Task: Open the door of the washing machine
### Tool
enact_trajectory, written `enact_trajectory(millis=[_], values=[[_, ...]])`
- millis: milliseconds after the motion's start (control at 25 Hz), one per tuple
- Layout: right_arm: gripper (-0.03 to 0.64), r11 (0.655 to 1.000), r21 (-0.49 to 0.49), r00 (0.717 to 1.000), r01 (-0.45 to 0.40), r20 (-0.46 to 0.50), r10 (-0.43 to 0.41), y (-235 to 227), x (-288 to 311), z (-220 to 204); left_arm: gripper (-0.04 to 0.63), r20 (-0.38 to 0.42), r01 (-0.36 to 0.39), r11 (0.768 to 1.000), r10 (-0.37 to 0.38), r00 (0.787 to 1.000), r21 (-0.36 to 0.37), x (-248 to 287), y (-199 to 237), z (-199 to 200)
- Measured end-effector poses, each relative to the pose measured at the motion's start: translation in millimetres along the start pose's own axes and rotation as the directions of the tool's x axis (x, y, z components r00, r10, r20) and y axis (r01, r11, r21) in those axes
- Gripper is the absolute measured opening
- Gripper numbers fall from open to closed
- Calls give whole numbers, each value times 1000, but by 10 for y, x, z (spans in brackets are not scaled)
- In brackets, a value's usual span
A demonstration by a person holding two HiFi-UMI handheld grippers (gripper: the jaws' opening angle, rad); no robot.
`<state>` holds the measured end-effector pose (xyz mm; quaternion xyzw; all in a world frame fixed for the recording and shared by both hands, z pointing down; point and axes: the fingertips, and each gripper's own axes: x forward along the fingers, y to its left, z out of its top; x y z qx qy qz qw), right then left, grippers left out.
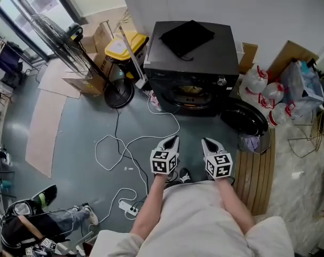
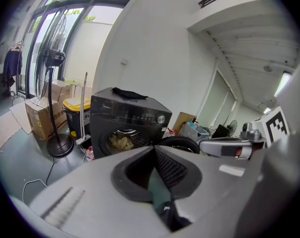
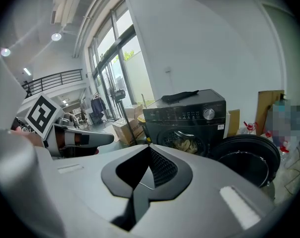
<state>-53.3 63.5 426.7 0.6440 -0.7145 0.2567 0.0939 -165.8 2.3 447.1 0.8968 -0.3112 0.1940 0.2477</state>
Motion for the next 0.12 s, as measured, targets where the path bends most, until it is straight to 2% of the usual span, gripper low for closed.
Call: enact_trajectory(millis=[120], values=[[1, 1000, 3, 1000, -1, -1, 1, -10, 2, 5, 57, 2, -6, 1000, 6, 1000, -10, -14, 15, -9]])
